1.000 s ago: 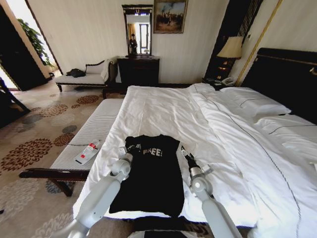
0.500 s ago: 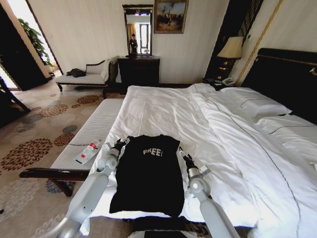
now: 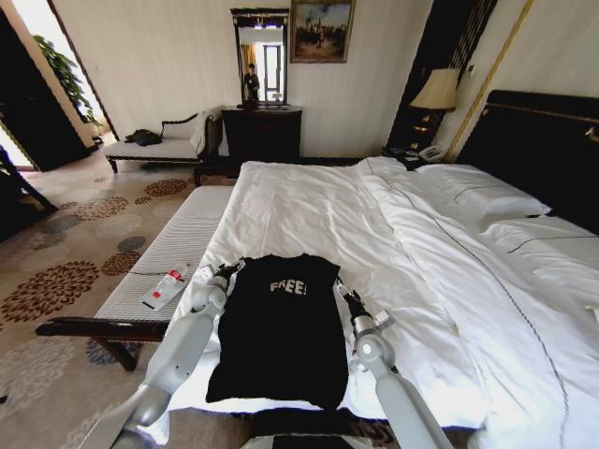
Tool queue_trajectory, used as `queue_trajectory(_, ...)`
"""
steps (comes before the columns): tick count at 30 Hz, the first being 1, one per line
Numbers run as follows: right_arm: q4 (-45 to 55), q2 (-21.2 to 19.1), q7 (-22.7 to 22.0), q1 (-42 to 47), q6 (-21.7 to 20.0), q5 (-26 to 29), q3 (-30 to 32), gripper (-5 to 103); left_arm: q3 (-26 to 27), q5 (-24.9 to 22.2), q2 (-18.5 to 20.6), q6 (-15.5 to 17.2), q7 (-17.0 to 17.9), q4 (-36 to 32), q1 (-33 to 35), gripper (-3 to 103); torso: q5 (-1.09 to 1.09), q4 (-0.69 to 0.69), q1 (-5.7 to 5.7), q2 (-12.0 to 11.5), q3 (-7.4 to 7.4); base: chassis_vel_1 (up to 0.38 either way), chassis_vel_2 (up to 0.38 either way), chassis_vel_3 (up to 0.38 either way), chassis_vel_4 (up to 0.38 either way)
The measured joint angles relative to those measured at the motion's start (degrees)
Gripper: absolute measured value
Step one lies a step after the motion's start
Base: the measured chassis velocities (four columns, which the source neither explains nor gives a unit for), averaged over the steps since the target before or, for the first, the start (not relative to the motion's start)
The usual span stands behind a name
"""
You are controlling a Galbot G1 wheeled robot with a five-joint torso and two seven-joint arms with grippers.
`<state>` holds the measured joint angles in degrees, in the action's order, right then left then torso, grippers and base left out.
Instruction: Fold the clothes on the bed.
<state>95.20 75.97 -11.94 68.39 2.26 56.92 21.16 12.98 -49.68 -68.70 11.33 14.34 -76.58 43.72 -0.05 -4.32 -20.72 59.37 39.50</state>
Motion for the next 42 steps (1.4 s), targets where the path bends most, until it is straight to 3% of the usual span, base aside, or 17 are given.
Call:
queue_trajectory(3, 0.0, 0.1, 0.0, 0.0, 0.0, 0.0, 0.1, 100, 1.4, 1.6, 1.7, 0.0, -0.4, -3.0, 2.1, 96, 0.02, 0.00, 0.00, 0.0, 0.00, 0.000, 0.000, 0.000, 0.000)
queue_trajectory(5, -0.1, 0.1, -0.1, 0.1, 0.0, 0.0, 0.1, 100, 1.6, 6.8, 4.3, -0.5, -2.3, -4.3, 4.3, 100, 0.02, 0.00, 0.00, 0.0, 0.00, 0.000, 0.000, 0.000, 0.000)
queue_trajectory(8, -0.3, 0.0, -0.1, 0.1, 0.0, 0.0, 0.1, 100, 0.3, 10.7, 6.6, -1.1, -4.5, -4.7, 5.8, 100, 0.01, 0.03, 0.00, 0.0, 0.00, 0.000, 0.000, 0.000, 0.000)
queue_trajectory(13, -0.5, 0.1, -0.1, -0.1, 0.0, 0.0, -0.2, 100, -2.8, 12.5, 7.6, -1.4, -5.4, -4.1, 5.6, 100, 0.00, -0.01, 0.01, 0.0, 0.00, 0.000, 0.000, 0.000, 0.000)
queue_trajectory(26, 0.1, -0.1, -0.4, 0.8, 0.0, 0.0, 0.6, 100, -7.7, 10.3, 5.0, -0.3, -2.9, 3.3, -2.3, 100, 0.01, -0.01, 0.00, 0.0, 0.00, 0.000, 0.000, 0.000, 0.000)
queue_trajectory(28, 0.1, 0.1, -0.4, 0.8, 0.0, 0.0, 0.5, 100, -9.0, 9.6, 4.2, 0.0, -1.5, 7.8, -6.3, 100, 0.01, 0.00, 0.00, 0.0, 0.00, 0.000, 0.000, 0.000, 0.000)
queue_trajectory(32, 0.0, 0.3, -0.5, 0.8, 0.0, -0.1, 0.2, 100, -10.3, 9.0, 3.5, 0.0, -1.4, 10.1, -9.6, 100, 0.01, 0.00, 0.00, 0.0, 0.00, 0.000, 0.000, 0.000, 0.000)
queue_trajectory(42, 0.5, -0.1, -0.6, 1.4, 0.0, -0.1, 0.6, 100, -13.6, 8.8, 4.5, 0.6, -1.0, 8.2, -15.3, 100, 0.02, -0.02, 0.00, 0.0, 0.00, 0.000, 0.000, 0.000, 0.000)
